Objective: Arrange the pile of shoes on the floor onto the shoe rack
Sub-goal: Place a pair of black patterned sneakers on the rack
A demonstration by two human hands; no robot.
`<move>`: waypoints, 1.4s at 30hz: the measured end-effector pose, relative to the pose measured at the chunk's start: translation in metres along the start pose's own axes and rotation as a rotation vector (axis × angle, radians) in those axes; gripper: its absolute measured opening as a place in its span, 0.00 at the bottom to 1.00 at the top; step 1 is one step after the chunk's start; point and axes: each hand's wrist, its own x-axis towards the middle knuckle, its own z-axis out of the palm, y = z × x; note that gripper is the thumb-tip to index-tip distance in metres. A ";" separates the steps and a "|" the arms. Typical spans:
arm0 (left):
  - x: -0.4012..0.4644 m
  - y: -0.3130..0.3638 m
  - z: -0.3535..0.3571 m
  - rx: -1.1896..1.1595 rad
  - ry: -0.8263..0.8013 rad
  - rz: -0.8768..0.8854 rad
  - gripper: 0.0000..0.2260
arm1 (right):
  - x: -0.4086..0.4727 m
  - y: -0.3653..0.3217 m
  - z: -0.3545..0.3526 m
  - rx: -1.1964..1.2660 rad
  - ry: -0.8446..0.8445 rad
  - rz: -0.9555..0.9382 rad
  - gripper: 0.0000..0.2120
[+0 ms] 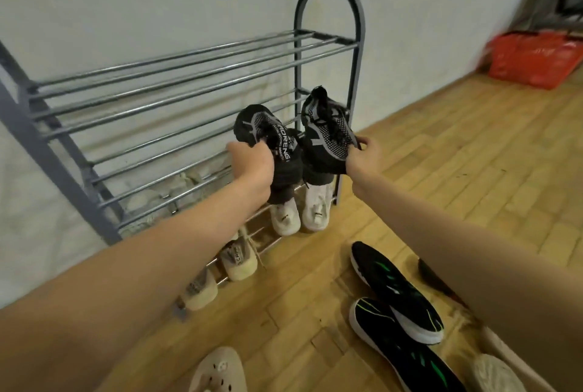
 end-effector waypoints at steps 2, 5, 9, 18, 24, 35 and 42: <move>0.022 0.003 0.008 -0.018 -0.005 0.035 0.14 | 0.019 -0.002 0.017 -0.007 -0.007 -0.025 0.15; 0.050 0.011 0.021 -0.035 -0.007 0.040 0.17 | 0.053 -0.010 0.038 -0.079 -0.002 -0.119 0.15; 0.080 0.011 0.037 -0.081 -0.015 0.022 0.21 | 0.090 -0.020 0.065 -0.205 -0.036 -0.207 0.16; 0.103 0.006 0.050 -0.041 -0.038 0.001 0.17 | 0.120 -0.014 0.087 -0.211 -0.115 -0.110 0.18; 0.064 0.019 0.037 0.419 0.107 0.047 0.19 | 0.088 0.000 0.050 -0.377 -0.182 -0.203 0.19; -0.059 -0.101 0.035 0.946 -0.299 0.772 0.10 | 0.009 0.095 -0.088 -0.800 -0.281 0.143 0.17; -0.093 -0.195 0.045 0.988 -0.680 -0.055 0.16 | -0.026 0.178 -0.156 -0.989 -0.306 0.393 0.13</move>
